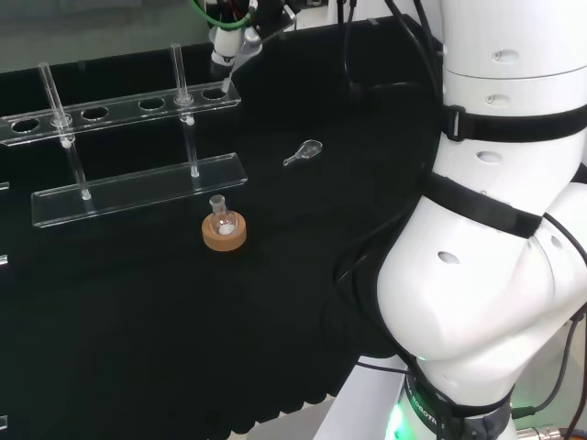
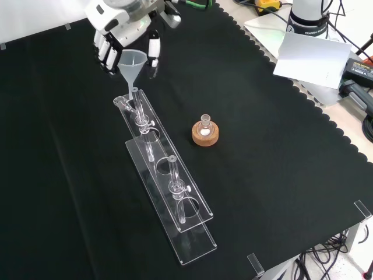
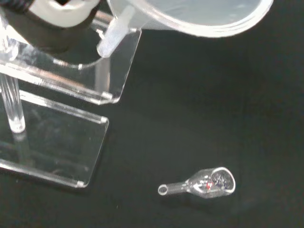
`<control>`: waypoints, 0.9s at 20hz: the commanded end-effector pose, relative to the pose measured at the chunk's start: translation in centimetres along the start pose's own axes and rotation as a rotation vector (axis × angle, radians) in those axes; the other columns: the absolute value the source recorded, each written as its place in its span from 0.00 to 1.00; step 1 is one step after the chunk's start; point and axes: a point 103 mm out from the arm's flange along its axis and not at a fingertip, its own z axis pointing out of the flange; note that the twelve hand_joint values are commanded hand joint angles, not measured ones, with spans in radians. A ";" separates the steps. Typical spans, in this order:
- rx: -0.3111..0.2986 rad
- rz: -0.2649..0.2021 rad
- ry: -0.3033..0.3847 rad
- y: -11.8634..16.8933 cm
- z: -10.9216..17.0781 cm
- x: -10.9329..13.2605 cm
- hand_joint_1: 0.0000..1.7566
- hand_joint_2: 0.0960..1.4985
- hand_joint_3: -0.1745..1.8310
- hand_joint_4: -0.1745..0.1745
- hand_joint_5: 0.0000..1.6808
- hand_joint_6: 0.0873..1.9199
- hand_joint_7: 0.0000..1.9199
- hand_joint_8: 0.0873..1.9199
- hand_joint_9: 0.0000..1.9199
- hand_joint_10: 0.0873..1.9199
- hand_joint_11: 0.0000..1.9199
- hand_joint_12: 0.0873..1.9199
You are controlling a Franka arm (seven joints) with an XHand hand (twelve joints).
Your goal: Put the funnel back on the funnel stand.
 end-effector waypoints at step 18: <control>0.037 -0.044 -0.042 1.5 -1.3 2.2 0.58 0.71 0.09 1.00 0.61 0.47 0.34 0.32 0.50 0.18 0.42 0.56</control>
